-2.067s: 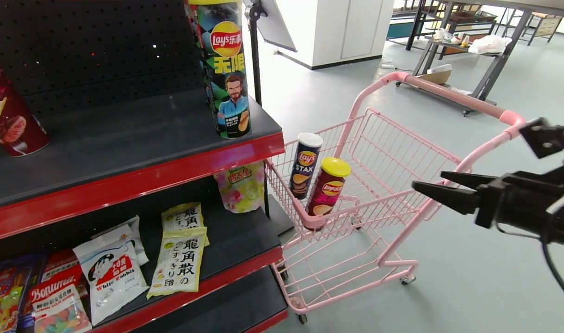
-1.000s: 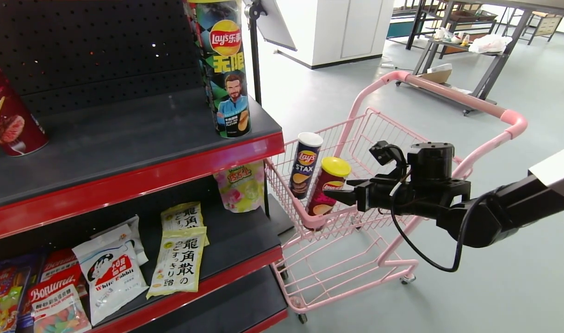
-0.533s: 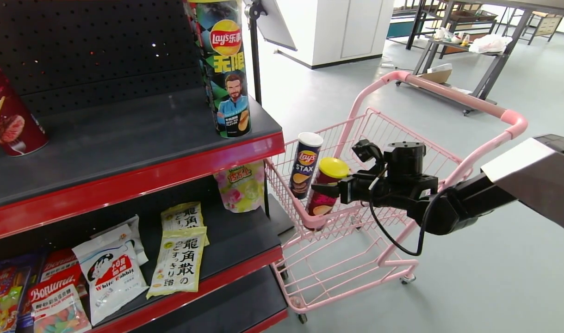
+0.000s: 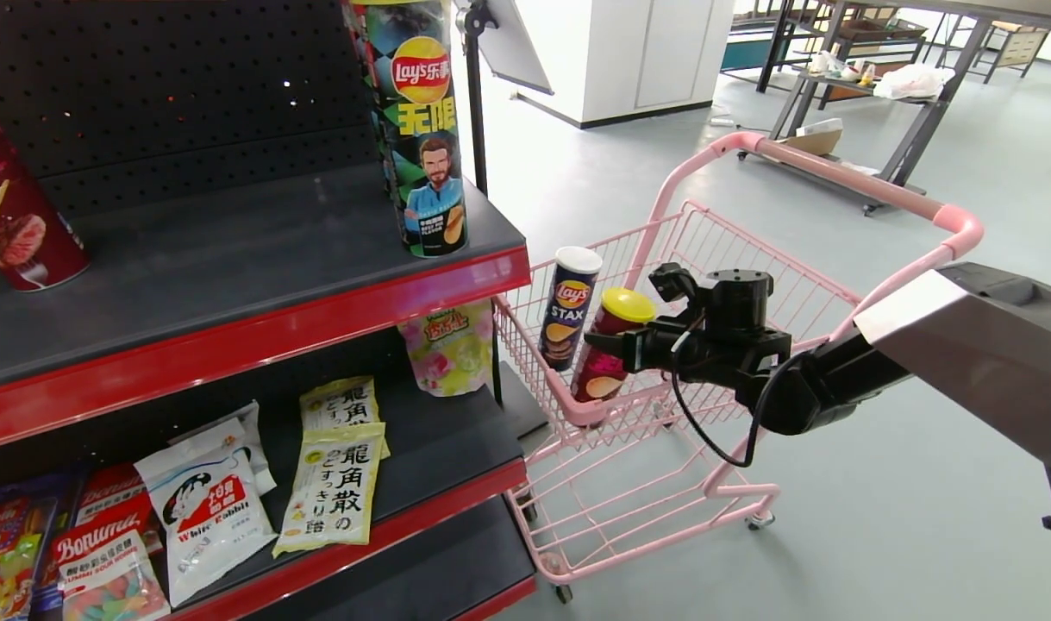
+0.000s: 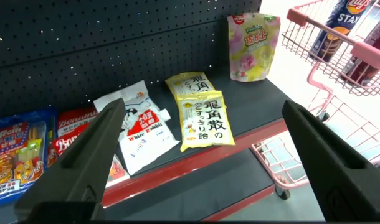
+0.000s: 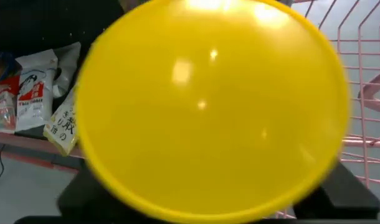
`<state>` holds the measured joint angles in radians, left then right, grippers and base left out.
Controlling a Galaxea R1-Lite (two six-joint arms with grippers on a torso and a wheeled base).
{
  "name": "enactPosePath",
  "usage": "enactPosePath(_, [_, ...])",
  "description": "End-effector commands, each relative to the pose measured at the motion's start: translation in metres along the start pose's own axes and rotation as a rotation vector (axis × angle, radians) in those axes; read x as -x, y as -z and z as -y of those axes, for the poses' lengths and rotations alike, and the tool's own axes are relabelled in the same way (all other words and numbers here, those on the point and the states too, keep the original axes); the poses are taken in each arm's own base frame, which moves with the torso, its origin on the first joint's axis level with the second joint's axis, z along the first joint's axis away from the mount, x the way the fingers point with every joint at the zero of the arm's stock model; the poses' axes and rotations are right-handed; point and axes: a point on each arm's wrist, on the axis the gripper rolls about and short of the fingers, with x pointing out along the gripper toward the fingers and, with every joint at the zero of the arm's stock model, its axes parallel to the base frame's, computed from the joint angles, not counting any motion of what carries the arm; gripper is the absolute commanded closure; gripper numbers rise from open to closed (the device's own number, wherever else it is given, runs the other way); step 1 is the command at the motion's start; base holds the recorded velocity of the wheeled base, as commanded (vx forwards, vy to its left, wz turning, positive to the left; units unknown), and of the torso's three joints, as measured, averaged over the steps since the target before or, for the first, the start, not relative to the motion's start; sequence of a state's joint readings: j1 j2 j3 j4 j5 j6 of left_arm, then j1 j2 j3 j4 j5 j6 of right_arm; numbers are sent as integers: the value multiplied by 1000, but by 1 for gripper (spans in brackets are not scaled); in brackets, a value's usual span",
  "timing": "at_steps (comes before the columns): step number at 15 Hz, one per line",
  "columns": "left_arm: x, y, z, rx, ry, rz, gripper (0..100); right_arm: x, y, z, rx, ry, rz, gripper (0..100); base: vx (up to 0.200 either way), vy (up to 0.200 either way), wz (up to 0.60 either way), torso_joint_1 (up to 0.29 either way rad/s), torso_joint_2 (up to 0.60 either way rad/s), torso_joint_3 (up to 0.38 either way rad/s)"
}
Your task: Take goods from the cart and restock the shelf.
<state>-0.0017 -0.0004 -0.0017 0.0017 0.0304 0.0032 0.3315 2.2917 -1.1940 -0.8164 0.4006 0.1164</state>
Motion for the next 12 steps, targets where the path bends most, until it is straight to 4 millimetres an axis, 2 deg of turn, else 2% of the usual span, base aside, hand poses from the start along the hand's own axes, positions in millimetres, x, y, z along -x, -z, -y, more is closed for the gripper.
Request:
enactPosePath(1, [0, 0, 0, 0, 0, 0, 0, -4, 1, 0, -9, -4, 1, 100, 0, 0, 0, 0, 0, 0])
enactPosePath(4, [0, 0, 0, 0, -2, 0, 0, -2, -3, -2, 7, -3, 14, 100, 0, 0, 0, 0, 0, 0])
enactPosePath(7, [0, 0, 0, 0, 0, 0, 0, 24, -47, -17, 58, -12, 111, 100, 0, 0, 0, 0, 0, 0])
enactPosePath(8, [0, 0, 0, 0, 0, 0, 0, 30, -57, -20, 71, -13, 134, 100, 0, 0, 0, 0, 0, 0])
enactPosePath(11, [0, 0, 0, 0, 0, 0, 0, 78, -118, -44, 155, -16, 268, 100, 0, 0, 0, 0, 0, 0])
enactPosePath(12, [0, 0, 0, 0, 0, 0, 0, 89, -129, -50, 161, -17, 281, 100, 0, 0, 0, 0, 0, 0])
